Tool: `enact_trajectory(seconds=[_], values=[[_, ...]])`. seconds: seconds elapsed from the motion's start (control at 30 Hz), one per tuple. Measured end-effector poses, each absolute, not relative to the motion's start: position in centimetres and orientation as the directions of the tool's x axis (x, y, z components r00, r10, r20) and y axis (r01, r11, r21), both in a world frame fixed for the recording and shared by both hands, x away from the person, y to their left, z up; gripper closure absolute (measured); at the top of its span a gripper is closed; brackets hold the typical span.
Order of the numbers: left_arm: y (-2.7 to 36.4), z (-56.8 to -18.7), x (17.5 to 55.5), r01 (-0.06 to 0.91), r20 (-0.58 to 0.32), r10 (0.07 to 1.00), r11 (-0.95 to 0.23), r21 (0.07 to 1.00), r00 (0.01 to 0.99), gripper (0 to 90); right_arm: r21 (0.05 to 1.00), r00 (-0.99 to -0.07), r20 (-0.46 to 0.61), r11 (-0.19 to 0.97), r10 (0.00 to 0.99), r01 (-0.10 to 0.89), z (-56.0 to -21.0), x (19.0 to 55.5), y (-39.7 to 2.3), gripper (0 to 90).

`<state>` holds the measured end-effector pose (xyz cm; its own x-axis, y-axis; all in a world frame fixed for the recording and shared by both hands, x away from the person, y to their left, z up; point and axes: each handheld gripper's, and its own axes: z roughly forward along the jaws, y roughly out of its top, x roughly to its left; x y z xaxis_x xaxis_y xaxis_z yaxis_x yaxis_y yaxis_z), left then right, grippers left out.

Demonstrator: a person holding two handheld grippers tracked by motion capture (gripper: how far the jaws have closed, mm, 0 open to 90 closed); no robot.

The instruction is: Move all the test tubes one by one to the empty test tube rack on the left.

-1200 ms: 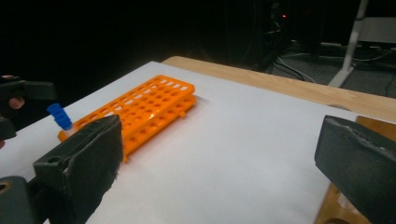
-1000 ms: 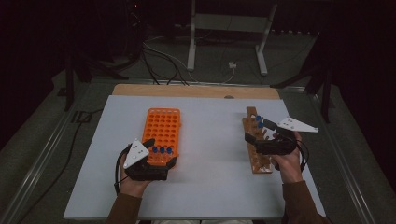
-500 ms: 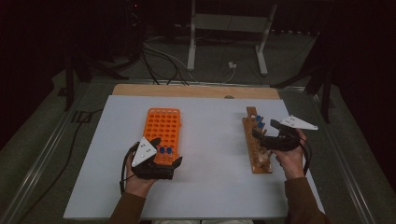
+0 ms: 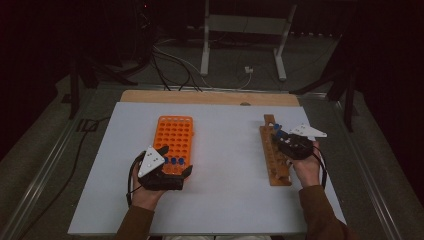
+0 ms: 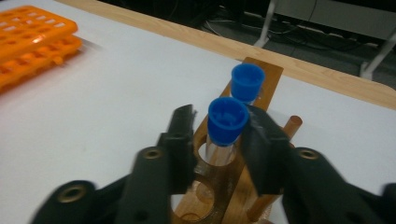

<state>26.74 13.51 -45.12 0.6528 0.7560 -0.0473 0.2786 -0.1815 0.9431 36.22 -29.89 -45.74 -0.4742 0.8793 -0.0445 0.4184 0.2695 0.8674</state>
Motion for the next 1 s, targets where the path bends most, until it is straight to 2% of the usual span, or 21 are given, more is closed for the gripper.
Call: enact_trajectory(seconds=[0.13,1.0], values=[[13.6,-45.1,26.8,0.281,-0.051,0.759,-0.177,0.943,0.649,0.9,0.862,-0.471,-0.052,0.277,0.881,0.424,-46.1,36.4,-29.8,75.3],[13.4,-45.1,26.7,0.284,-0.052,0.762,-0.175,0.943,0.645,0.9,0.875,-0.446,0.019,0.201,0.895,0.440,-45.0,36.1,-30.2,76.9]])
